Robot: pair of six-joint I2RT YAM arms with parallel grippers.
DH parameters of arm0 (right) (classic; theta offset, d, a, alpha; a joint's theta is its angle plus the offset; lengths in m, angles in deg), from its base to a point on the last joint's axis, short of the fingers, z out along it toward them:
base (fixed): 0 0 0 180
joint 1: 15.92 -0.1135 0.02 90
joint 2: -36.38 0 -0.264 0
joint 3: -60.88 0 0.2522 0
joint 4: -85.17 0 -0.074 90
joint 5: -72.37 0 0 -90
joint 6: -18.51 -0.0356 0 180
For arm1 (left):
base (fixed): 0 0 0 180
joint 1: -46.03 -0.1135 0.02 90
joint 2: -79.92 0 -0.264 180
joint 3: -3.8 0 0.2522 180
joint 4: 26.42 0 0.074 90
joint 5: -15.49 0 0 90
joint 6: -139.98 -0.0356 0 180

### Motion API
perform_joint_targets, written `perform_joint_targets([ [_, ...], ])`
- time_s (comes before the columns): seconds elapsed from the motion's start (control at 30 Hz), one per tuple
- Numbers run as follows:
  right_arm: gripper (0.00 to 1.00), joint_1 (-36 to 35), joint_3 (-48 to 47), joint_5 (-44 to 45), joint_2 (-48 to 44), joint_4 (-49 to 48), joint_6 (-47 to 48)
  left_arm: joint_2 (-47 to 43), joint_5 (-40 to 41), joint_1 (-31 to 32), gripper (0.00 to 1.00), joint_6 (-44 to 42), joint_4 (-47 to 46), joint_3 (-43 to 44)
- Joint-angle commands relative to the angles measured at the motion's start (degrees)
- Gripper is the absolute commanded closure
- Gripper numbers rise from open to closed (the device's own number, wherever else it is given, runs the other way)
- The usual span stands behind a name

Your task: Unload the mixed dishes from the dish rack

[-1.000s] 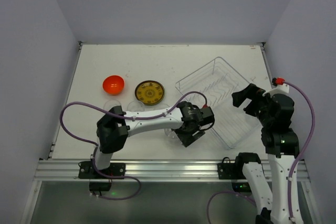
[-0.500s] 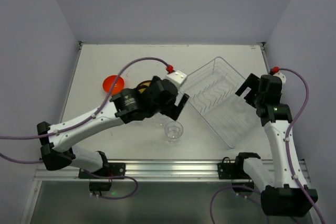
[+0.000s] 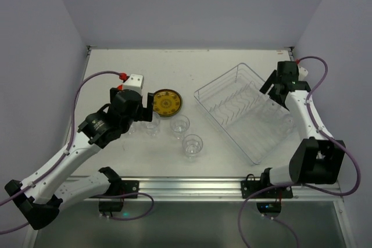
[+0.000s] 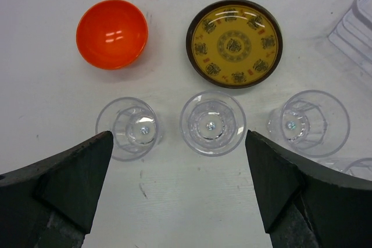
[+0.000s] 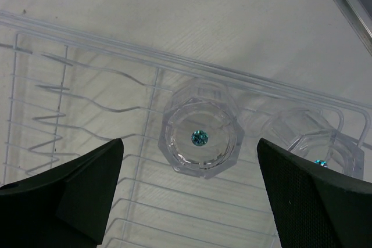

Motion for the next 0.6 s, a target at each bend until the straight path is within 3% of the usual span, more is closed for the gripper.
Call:
perform_joint_targets([
  [0.0, 0.01, 0.2, -3.0, 6.1, 1.5, 0.5, -1.6, -2.7, -0.5, -0.3, 0.0, -2.2, -5.1, -4.0],
  [0.33, 0.02, 0.2, 0.5, 2.7, 5.7, -3.2, -3.5, -4.2, -2.7, -0.4, 0.0, -2.1, -8.3, -8.2],
  [0.57, 0.14, 0.2, 3.7, 2.5, 8.0, -6.5, -5.4, -4.4, -3.5, -0.4, 0.0, -2.2, -9.1, -9.4],
])
